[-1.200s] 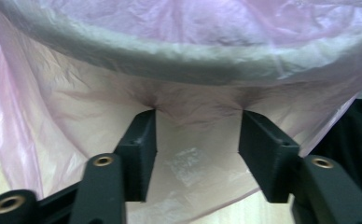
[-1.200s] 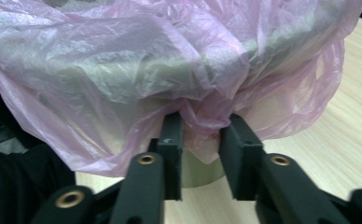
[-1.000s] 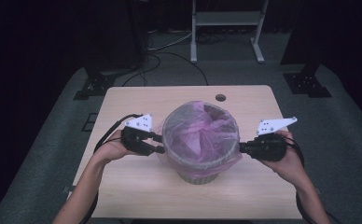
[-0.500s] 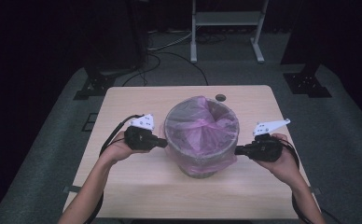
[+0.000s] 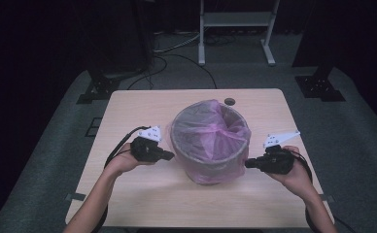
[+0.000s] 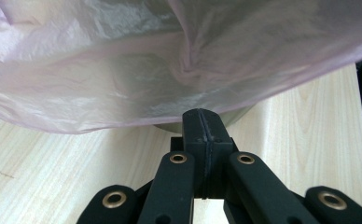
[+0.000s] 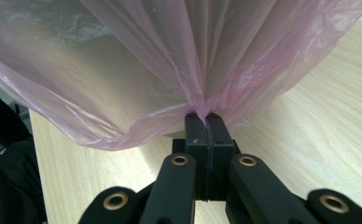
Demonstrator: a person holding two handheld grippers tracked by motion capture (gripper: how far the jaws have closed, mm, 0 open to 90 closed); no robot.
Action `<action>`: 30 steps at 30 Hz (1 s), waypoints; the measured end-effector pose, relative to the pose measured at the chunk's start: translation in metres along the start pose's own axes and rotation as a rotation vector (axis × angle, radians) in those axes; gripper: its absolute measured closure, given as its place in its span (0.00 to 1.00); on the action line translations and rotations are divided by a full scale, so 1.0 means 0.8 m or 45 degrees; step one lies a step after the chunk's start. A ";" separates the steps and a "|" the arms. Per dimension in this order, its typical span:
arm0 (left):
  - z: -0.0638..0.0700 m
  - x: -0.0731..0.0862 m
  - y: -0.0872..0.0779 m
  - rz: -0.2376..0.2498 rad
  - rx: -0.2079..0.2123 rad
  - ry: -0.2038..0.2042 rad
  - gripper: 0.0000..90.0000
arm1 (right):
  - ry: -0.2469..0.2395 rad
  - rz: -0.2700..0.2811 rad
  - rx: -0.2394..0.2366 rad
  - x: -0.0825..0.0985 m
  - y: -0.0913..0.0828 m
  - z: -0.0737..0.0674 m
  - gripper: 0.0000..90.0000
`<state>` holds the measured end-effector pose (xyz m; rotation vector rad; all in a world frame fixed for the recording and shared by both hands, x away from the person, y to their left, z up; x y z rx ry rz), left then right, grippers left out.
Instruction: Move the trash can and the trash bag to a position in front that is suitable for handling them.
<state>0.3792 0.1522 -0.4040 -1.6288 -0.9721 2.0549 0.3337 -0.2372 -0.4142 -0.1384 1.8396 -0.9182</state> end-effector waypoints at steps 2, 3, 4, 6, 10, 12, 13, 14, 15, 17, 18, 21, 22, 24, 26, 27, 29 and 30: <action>0.000 -0.001 -0.009 0.024 0.008 -0.004 0.96 | -0.003 0.029 -0.001 0.001 -0.006 -0.001 0.99; 0.003 -0.001 -0.019 0.019 0.017 -0.007 0.85 | -0.012 0.067 -0.017 0.001 -0.016 -0.002 0.87; 0.003 -0.001 -0.019 0.019 0.017 -0.007 0.83 | -0.012 0.067 -0.017 0.001 -0.016 -0.002 0.87; 0.005 -0.001 -0.029 0.021 0.015 -0.001 0.80 | -0.018 0.082 -0.025 0.001 -0.027 -0.003 0.80; 0.007 -0.003 -0.046 0.055 -0.003 0.006 0.67 | -0.046 0.118 -0.040 0.001 -0.050 -0.003 0.66; 0.008 -0.006 -0.052 0.063 -0.013 0.011 0.59 | -0.054 0.133 -0.045 0.001 -0.059 -0.003 0.59; 0.008 -0.009 -0.054 0.076 -0.019 0.011 0.56 | -0.060 0.145 -0.045 0.001 -0.063 -0.003 0.57; 0.008 -0.010 -0.055 0.086 -0.021 0.009 0.50 | -0.057 0.170 -0.054 0.000 -0.068 -0.003 0.54; 0.008 -0.014 -0.056 0.094 -0.030 0.016 0.46 | -0.059 0.178 -0.060 0.000 -0.070 -0.002 0.51; 0.009 -0.018 -0.057 0.113 -0.035 0.022 0.41 | -0.077 0.201 -0.055 -0.004 -0.075 -0.003 0.48; 0.008 -0.021 -0.058 0.124 -0.042 0.023 0.39 | -0.073 0.209 -0.054 -0.006 -0.076 -0.003 0.46; 0.006 -0.033 -0.052 0.130 -0.048 0.017 0.32 | -0.097 0.206 -0.006 -0.020 -0.068 -0.002 0.41; 0.006 -0.033 -0.052 0.130 -0.048 0.017 0.31 | -0.097 0.206 -0.006 -0.020 -0.068 -0.002 0.41; 0.005 -0.037 -0.046 0.133 -0.046 0.016 0.29 | -0.113 0.202 -0.004 -0.028 -0.059 -0.003 0.39; 0.004 -0.040 -0.041 0.133 -0.042 0.027 0.29 | -0.133 0.192 0.000 -0.036 -0.050 -0.005 0.39; 0.004 -0.042 -0.038 0.130 -0.039 0.031 0.30 | -0.144 0.187 0.002 -0.039 -0.045 -0.006 0.39; 0.003 -0.044 -0.034 0.121 -0.036 0.051 0.42 | -0.171 0.165 0.024 -0.045 -0.033 -0.008 0.44; 0.003 -0.044 -0.034 0.121 -0.036 0.051 0.46 | -0.171 0.165 0.024 -0.045 -0.033 -0.008 0.44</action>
Point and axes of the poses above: each handheld gripper's, and its own axes: y roughly forward along the jaws, x roughly out of its underside, z roughly to its right, the point moved 2 cm from there along y, roughly forward along the jaws, and after that the axes turned 3 degrees about -y, right-handed, at the moved point
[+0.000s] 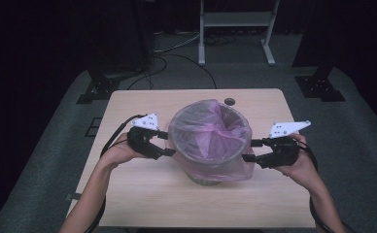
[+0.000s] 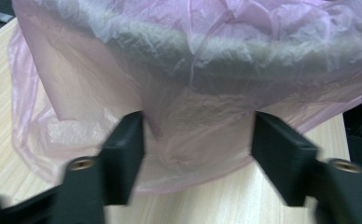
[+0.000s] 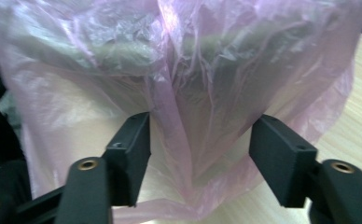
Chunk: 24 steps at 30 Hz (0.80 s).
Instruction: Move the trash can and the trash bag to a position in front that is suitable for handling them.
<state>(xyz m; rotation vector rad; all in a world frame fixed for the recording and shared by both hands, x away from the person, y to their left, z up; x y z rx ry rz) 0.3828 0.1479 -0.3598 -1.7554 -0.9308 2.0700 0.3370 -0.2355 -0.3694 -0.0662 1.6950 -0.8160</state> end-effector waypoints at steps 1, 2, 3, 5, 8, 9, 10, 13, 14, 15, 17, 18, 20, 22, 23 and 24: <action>0.000 -0.001 0.002 0.005 0.003 0.002 0.46 | -0.007 -0.007 0.003 0.000 0.002 0.000 0.46; 0.000 -0.001 0.003 -0.003 0.006 0.005 0.51 | -0.015 -0.006 0.009 -0.001 0.006 -0.001 0.49; 0.000 -0.001 0.004 -0.019 -0.010 0.020 0.55 | -0.020 -0.004 0.014 -0.002 0.007 -0.002 0.50; 0.000 0.000 0.005 -0.021 -0.013 0.024 0.64 | -0.028 0.003 0.025 -0.002 0.009 -0.003 0.56; 0.003 0.001 0.006 -0.008 -0.019 0.049 0.82 | -0.027 0.007 0.020 -0.002 0.009 -0.005 0.68; 0.003 0.000 0.006 -0.006 -0.020 0.048 0.87 | -0.023 0.003 0.020 -0.002 0.009 -0.006 0.72; 0.003 0.000 0.006 -0.003 -0.027 0.043 0.92 | -0.025 0.002 0.022 -0.003 0.009 -0.006 0.76; 0.003 0.000 0.005 0.004 -0.024 0.031 1.00 | 0.016 -0.006 0.035 -0.005 0.005 -0.008 0.96; 0.004 0.001 0.005 0.008 -0.026 0.024 1.00 | 0.016 -0.006 0.035 -0.005 0.005 -0.008 0.96; 0.003 0.002 0.005 0.006 -0.031 0.020 1.00 | 0.038 -0.016 0.040 -0.005 0.004 -0.009 1.00; 0.002 0.007 0.006 -0.003 -0.043 0.004 1.00 | 0.036 -0.022 0.046 -0.004 0.004 -0.008 1.00; 0.000 0.010 0.006 -0.003 -0.043 -0.011 1.00 | 0.041 -0.031 0.048 -0.003 0.005 -0.009 1.00; -0.002 0.017 0.006 -0.004 -0.043 -0.026 1.00 | 0.049 -0.053 0.041 0.002 0.007 -0.008 1.00; -0.002 0.022 0.007 -0.008 -0.036 -0.036 1.00 | 0.060 -0.069 0.041 0.007 0.010 -0.007 1.00; -0.002 0.025 0.009 -0.006 -0.030 -0.044 1.00 | 0.065 -0.075 0.040 0.010 0.011 -0.007 1.00; -0.002 0.027 0.009 -0.009 -0.032 -0.048 1.00 | 0.070 -0.077 0.039 0.012 0.012 -0.006 1.00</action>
Point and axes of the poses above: each handheld gripper's, and its own axes: y roughly forward along the jaws, x roughly out of its underside, z roughly to its right, the point moved 2 cm from there along y, roughly forward along the jaws, and after that the axes turned 3 degrees about -y, right-handed, at the moved point
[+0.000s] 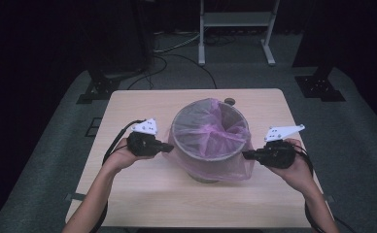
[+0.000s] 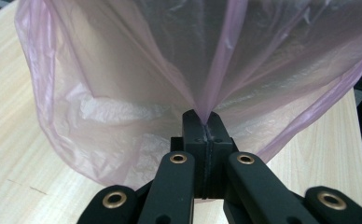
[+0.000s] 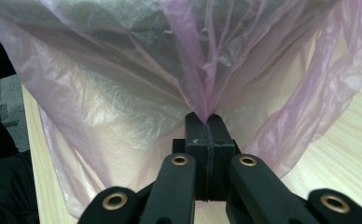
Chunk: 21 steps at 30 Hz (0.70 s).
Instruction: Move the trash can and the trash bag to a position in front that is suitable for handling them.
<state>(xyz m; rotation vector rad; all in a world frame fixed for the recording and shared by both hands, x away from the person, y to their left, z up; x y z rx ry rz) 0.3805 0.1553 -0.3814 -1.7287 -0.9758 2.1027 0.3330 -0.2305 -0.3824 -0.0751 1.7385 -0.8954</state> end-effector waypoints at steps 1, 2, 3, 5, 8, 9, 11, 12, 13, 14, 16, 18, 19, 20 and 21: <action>0.000 0.003 0.001 -0.003 0.003 -0.006 1.00 | 0.008 -0.001 -0.004 0.004 0.001 0.000 1.00; 0.000 0.004 0.002 -0.004 0.004 -0.012 1.00 | 0.008 -0.001 -0.004 0.004 0.001 0.000 1.00; 0.000 0.007 0.003 -0.009 0.006 -0.021 1.00 | 0.010 -0.004 -0.006 0.005 0.001 0.001 1.00; -0.001 0.014 0.005 -0.025 0.002 -0.040 1.00 | 0.017 -0.022 -0.006 0.009 0.002 0.001 1.00; -0.003 0.022 0.007 -0.031 0.010 -0.056 1.00 | 0.022 -0.028 -0.009 0.014 0.004 0.003 1.00; -0.003 0.024 0.007 -0.032 0.015 -0.060 1.00 | 0.024 -0.030 -0.009 0.015 0.004 0.003 1.00; -0.002 0.026 0.007 -0.034 0.019 -0.057 1.00 | 0.023 -0.034 -0.011 0.015 0.005 0.003 1.00; -0.002 0.026 0.007 -0.034 0.020 -0.059 1.00 | 0.023 -0.034 -0.011 0.015 0.005 0.003 1.00; -0.001 0.028 0.006 -0.034 0.016 -0.059 1.00 | 0.024 -0.035 -0.011 0.015 0.005 0.002 1.00; 0.000 0.028 0.006 -0.034 0.014 -0.061 1.00 | 0.021 -0.035 -0.010 0.015 0.006 0.002 1.00; 0.002 0.030 0.005 -0.037 0.007 -0.060 1.00 | 0.018 -0.039 -0.011 0.014 0.006 0.000 1.00; 0.005 0.031 0.004 -0.037 0.005 -0.058 1.00 | 0.006 -0.045 -0.004 0.014 0.004 -0.003 1.00; 0.007 0.032 0.003 -0.039 0.001 -0.061 1.00 | 0.003 -0.042 -0.003 0.014 0.003 -0.004 1.00; 0.009 0.033 0.003 -0.038 0.004 -0.063 1.00 | 0.002 -0.040 -0.001 0.014 0.001 -0.006 1.00; 0.012 0.034 0.004 -0.037 0.001 -0.069 1.00 | 0.006 -0.036 0.000 0.016 -0.002 -0.008 1.00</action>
Point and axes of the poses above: each handheld gripper's, and its own axes: y roughly forward along the jaws, x roughly out of its underside, z roughly to its right, the point moved 2 cm from there along y, roughly forward along the jaws, and after that the axes turned 3 degrees about -y, right-handed, at the moved point
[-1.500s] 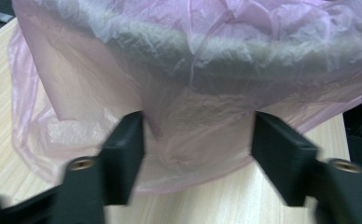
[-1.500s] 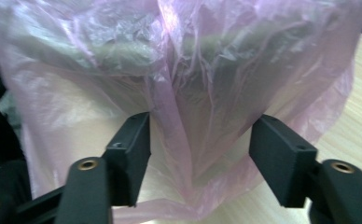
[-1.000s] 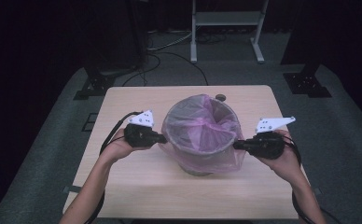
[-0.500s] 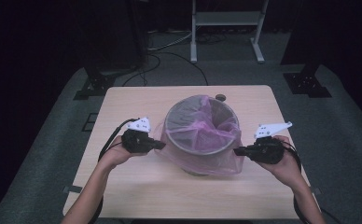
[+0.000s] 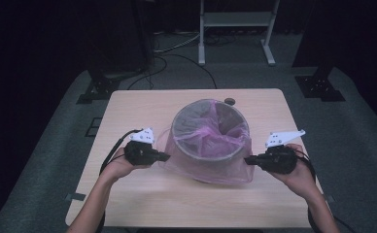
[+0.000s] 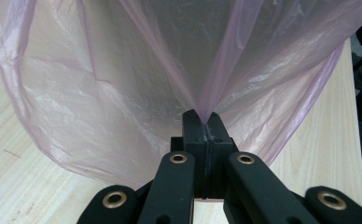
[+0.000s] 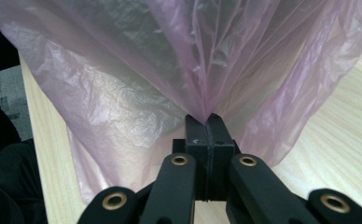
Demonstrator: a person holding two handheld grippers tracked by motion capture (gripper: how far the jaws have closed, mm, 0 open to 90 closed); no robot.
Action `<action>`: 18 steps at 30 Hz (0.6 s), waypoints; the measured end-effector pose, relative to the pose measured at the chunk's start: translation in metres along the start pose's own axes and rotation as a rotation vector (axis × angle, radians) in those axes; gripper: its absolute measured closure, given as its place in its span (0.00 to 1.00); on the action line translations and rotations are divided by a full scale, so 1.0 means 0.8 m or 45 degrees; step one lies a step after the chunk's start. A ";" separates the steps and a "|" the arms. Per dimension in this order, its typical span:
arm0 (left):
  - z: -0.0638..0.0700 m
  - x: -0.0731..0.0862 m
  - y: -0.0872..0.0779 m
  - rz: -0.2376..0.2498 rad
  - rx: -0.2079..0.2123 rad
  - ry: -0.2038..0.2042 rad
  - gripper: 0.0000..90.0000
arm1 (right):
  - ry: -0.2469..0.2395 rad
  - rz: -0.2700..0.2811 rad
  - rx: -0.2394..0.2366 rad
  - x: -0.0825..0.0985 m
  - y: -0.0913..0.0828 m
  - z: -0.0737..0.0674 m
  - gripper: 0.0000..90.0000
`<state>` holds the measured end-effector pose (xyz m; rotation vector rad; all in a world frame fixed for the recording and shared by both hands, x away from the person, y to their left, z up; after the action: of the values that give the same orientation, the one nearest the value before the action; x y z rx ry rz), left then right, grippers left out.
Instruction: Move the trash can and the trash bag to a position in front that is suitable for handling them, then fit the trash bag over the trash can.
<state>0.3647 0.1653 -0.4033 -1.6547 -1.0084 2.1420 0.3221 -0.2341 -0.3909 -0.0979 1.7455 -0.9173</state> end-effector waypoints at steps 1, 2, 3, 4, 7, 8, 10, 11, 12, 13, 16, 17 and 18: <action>0.000 0.000 0.000 0.000 0.000 0.000 1.00 | 0.000 0.000 0.000 0.000 0.000 0.000 1.00; 0.004 0.000 -0.001 0.003 0.002 0.005 1.00 | 0.001 0.003 0.000 0.001 -0.001 -0.001 1.00; 0.006 0.000 -0.002 0.008 0.005 0.009 1.00 | 0.000 0.008 0.002 0.004 -0.002 -0.003 1.00; 0.007 0.000 -0.004 0.009 0.008 0.019 1.00 | 0.004 0.014 -0.001 0.006 -0.005 -0.005 1.00; 0.007 -0.003 -0.007 -0.002 0.012 0.027 1.00 | 0.008 0.017 -0.002 0.007 -0.006 -0.005 1.00; 0.005 -0.002 -0.006 -0.012 0.009 0.027 1.00 | 0.011 0.013 0.000 0.008 -0.006 -0.004 1.00; 0.001 0.001 -0.002 -0.021 0.010 0.012 1.00 | 0.017 0.013 0.001 0.009 -0.005 -0.001 1.00; -0.001 0.003 -0.001 -0.023 0.005 0.011 1.00 | 0.023 0.012 0.002 0.011 -0.004 0.001 1.00; -0.002 0.005 0.001 -0.029 0.004 -0.009 1.00 | 0.029 0.013 0.002 0.012 -0.004 0.003 1.00; -0.004 0.007 0.004 -0.036 0.004 -0.013 1.00 | 0.036 0.011 -0.001 0.013 -0.002 0.005 1.00; -0.009 0.013 0.006 -0.056 -0.019 -0.038 1.00 | 0.047 -0.011 0.011 0.017 0.003 0.011 1.00; -0.010 0.014 0.006 -0.061 -0.029 -0.041 1.00 | 0.054 -0.016 0.014 0.019 0.005 0.013 1.00; -0.012 0.016 0.006 -0.065 -0.030 -0.047 1.00 | 0.056 -0.018 0.014 0.020 0.006 0.014 1.00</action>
<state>0.3704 0.1723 -0.4170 -1.5878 -1.0784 2.1433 0.3274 -0.2446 -0.4080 -0.0836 1.7824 -0.9452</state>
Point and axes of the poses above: each handheld gripper's, and its own axes: y roughly forward along the jaws, x roughly out of its underside, z roughly to its right, the point moved 2 cm from there along y, roughly forward along the jaws, and after that the axes turned 3 degrees about -y, right-handed, at the moved point
